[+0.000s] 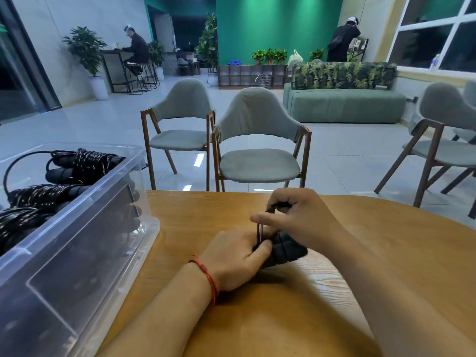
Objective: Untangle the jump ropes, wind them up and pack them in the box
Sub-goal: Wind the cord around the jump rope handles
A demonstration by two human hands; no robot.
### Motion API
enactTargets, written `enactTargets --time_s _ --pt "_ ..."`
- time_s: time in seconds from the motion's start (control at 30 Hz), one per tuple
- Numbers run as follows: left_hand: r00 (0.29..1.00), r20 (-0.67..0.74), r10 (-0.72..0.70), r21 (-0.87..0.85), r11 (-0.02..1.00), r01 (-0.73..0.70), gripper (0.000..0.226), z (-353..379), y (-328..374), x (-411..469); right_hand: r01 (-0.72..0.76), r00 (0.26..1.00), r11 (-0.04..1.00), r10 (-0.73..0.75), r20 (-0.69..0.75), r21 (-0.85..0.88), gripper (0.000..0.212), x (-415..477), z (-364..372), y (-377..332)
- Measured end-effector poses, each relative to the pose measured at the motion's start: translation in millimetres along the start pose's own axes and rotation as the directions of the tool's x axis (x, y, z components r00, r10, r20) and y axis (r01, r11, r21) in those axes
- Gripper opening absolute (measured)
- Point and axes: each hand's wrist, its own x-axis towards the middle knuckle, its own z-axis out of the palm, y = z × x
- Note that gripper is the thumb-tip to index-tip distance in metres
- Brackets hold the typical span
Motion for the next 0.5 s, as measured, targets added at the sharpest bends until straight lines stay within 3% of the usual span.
enactTargets --time_s 0.13,0.23,0.37,0.5 --pt "0.988 -0.135 0.079 -0.093 0.991 -0.092 0.037 10 -8 1 -0.228 0.971 0.953 0.207 0.12 0.197 0.034 -4 -19 27" --pt "0.979 -0.192 0.075 -0.311 0.941 -0.133 0.048 13 -11 0 -0.288 0.955 0.905 0.247 0.165 0.312 0.032 -6 -9 50" --pt "0.933 -0.356 -0.054 -0.586 0.79 -0.178 0.038 12 -11 -2 -0.225 0.972 0.953 0.206 0.111 0.203 0.028 -11 8 67" --pt "0.823 -0.434 -0.366 -0.75 0.652 -0.106 0.032 0 -20 4 -0.137 0.982 0.987 0.147 0.118 -0.086 0.034 -13 16 59"
